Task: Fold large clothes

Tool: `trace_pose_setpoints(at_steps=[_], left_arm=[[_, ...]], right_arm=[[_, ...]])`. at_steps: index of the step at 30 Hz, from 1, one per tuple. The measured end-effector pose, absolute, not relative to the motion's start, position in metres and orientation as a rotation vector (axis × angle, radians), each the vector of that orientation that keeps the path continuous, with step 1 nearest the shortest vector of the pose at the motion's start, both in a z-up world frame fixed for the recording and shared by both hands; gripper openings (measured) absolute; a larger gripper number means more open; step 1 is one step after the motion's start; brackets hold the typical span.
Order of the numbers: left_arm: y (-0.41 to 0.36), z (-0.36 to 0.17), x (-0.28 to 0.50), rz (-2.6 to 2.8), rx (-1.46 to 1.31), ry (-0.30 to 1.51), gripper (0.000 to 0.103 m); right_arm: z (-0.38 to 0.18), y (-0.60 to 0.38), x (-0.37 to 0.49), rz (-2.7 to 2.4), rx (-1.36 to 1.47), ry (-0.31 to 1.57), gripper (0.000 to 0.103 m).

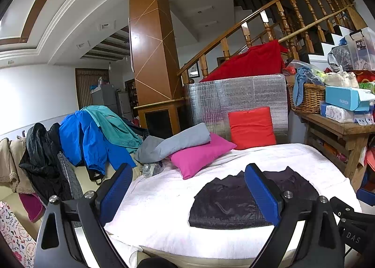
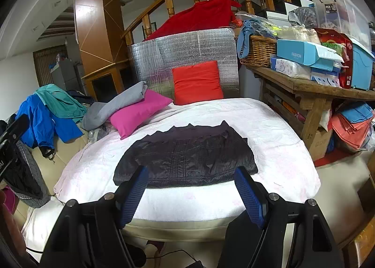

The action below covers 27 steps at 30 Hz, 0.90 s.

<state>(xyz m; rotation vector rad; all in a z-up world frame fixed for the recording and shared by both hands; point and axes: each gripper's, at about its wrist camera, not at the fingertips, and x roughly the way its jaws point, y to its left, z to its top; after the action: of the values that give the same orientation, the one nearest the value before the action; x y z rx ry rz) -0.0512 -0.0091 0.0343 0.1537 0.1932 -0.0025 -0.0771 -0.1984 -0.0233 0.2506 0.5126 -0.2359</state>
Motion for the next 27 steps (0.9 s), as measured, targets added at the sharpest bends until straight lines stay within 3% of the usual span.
trace_pose_setpoints(at_steps=[27], left_arm=[[-0.007, 0.037, -0.056, -0.022, 0.151, 0.182, 0.1]], right_arm=[[-0.022, -0.186, -0.078, -0.25, 0.263, 0.492, 0.079]])
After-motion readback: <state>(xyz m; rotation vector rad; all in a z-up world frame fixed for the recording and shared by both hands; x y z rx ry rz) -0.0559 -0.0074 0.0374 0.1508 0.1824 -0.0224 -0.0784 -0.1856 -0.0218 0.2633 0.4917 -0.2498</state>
